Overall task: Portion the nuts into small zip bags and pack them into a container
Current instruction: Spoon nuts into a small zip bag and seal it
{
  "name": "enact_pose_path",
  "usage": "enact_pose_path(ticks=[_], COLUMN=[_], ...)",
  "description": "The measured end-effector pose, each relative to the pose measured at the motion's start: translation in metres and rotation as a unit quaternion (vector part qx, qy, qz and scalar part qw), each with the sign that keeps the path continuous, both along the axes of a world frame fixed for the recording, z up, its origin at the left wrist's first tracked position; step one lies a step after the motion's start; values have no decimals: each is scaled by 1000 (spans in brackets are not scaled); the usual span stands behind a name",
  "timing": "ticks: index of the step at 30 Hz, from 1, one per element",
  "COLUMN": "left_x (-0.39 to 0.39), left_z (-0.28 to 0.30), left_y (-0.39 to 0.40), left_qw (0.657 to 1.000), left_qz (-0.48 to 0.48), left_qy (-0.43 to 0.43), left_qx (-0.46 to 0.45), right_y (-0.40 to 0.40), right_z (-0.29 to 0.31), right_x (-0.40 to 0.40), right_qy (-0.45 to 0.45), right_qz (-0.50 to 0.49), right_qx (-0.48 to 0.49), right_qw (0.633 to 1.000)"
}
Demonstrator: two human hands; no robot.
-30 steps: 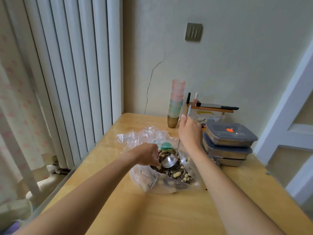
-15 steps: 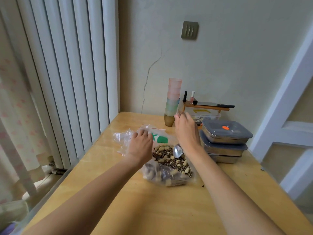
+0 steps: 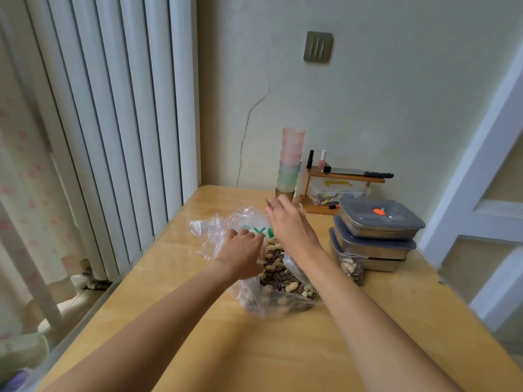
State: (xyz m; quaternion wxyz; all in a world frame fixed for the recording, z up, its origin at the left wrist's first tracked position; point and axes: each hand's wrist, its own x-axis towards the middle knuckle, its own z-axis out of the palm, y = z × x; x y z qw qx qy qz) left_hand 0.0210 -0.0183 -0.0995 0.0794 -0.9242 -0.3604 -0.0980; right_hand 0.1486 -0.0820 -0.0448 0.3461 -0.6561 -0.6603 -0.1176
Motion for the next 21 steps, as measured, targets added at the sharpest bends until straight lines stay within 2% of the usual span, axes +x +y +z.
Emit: enact_pose_path(ticks=[6, 10, 18, 21], left_x=[-8, -7, -6, -5], left_z=[-7, -5, -7, -9], left_y=[4, 5, 5, 4], left_qw=[997, 997, 993, 992], left_qz=[79, 72, 68, 72], left_qy=[0, -14, -29, -34], left_qx=[-5, -30, -88, -96], right_y=[6, 7, 1, 2], right_z=[-5, -6, -9, -16], right_x=[1, 8, 20, 21], right_qy=[-45, 38, 118, 196], right_qz=[8, -12, -2, -8], right_qx=[46, 53, 56, 25], right_qw=[998, 998, 991, 980])
